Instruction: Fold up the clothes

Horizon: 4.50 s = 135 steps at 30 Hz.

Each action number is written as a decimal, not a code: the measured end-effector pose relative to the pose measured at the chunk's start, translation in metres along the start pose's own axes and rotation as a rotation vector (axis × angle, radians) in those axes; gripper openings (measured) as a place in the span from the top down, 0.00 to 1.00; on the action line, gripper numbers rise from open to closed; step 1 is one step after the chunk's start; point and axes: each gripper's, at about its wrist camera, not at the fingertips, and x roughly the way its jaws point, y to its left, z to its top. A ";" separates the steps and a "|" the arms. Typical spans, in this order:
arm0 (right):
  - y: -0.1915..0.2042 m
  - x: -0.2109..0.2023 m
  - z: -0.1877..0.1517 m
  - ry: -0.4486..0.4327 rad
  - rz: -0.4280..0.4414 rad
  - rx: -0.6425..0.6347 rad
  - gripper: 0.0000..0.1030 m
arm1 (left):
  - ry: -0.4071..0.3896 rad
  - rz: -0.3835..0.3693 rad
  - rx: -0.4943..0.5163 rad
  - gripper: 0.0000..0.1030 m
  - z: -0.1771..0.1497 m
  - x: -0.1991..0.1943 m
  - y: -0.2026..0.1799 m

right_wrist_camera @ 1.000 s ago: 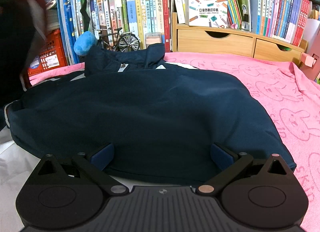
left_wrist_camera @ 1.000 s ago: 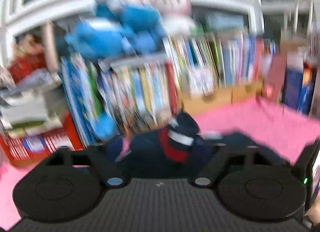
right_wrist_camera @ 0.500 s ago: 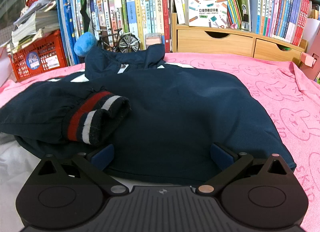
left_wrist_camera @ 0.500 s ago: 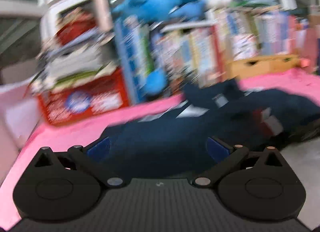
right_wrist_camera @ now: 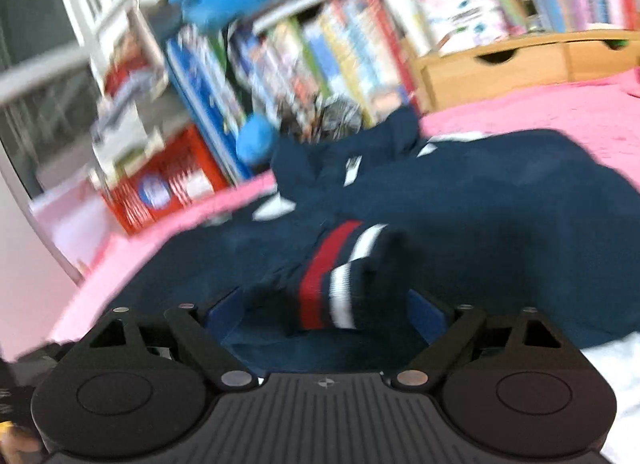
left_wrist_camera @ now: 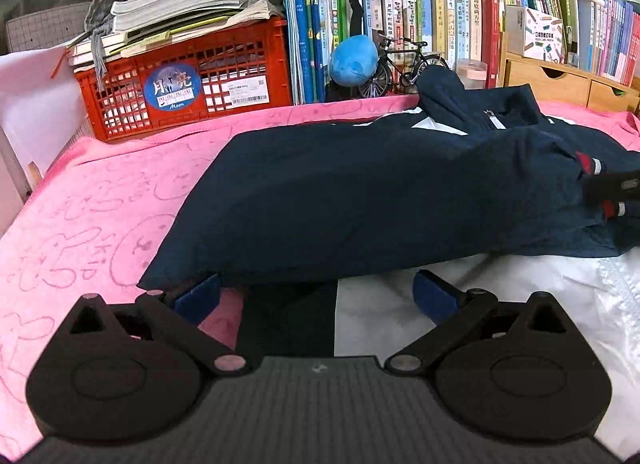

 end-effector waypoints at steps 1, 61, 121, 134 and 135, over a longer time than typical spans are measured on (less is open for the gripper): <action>0.004 0.004 0.001 0.006 0.000 0.005 0.59 | 0.001 -0.003 -0.004 0.00 -0.003 0.001 0.001; -0.022 -0.037 0.038 -0.092 -0.374 -0.275 0.34 | -0.044 0.133 0.049 0.00 0.021 0.044 -0.025; 0.028 -0.189 -0.162 -0.148 -0.196 -0.174 0.05 | 0.013 -0.008 0.104 0.00 -0.091 -0.145 -0.063; 0.075 -0.294 -0.219 -0.213 -0.179 -0.265 0.00 | 0.007 -0.065 0.150 0.00 -0.137 -0.223 -0.080; 0.074 -0.292 -0.218 -0.205 -0.192 -0.255 0.00 | 0.017 -0.065 0.151 0.00 -0.139 -0.222 -0.081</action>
